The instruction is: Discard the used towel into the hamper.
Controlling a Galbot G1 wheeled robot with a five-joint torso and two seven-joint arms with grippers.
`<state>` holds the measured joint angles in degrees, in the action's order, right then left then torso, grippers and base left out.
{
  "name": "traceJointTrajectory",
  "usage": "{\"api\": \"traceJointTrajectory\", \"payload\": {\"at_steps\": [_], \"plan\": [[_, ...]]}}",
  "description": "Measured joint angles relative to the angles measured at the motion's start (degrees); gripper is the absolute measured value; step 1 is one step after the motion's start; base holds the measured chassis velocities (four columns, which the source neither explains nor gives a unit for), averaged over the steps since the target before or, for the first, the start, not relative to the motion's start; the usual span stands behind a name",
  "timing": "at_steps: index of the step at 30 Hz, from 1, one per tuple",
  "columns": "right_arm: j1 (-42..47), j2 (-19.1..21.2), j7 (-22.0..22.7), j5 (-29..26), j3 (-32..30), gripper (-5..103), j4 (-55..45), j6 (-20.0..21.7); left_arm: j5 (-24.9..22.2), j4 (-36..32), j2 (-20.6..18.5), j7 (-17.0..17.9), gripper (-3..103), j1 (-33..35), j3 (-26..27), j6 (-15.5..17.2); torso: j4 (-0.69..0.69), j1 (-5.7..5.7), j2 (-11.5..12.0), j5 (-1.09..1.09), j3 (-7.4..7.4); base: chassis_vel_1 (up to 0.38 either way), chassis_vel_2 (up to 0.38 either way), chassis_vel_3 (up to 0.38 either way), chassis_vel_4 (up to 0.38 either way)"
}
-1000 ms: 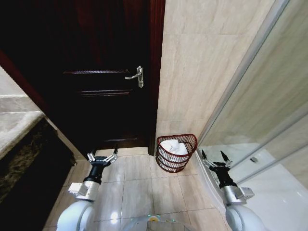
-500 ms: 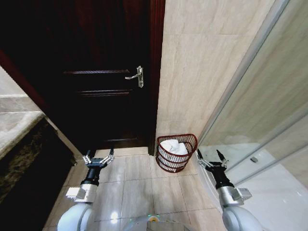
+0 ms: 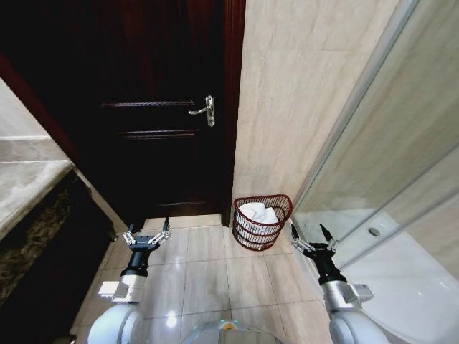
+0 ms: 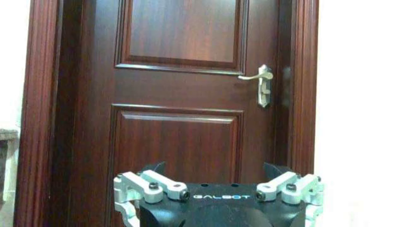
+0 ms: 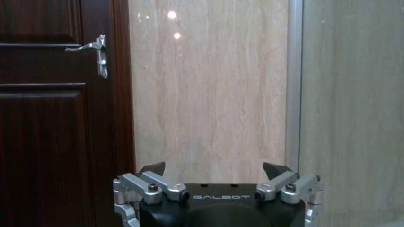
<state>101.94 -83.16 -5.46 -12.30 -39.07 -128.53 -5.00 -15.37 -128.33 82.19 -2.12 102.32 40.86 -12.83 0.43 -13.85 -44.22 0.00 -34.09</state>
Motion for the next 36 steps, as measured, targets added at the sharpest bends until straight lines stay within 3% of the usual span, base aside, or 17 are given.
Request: {"api": "traceJointTrajectory", "payload": {"at_steps": [36], "plan": [[0.2, -0.8, 0.4, 1.4, 1.2, 100, 1.2, -1.2, 0.1, 1.7, 1.0, -0.8, 100, -0.9, -0.9, -1.6, 0.0, 0.0, 0.0, 0.0, 0.0, 0.074, -0.081, -0.076, 0.078]]}}
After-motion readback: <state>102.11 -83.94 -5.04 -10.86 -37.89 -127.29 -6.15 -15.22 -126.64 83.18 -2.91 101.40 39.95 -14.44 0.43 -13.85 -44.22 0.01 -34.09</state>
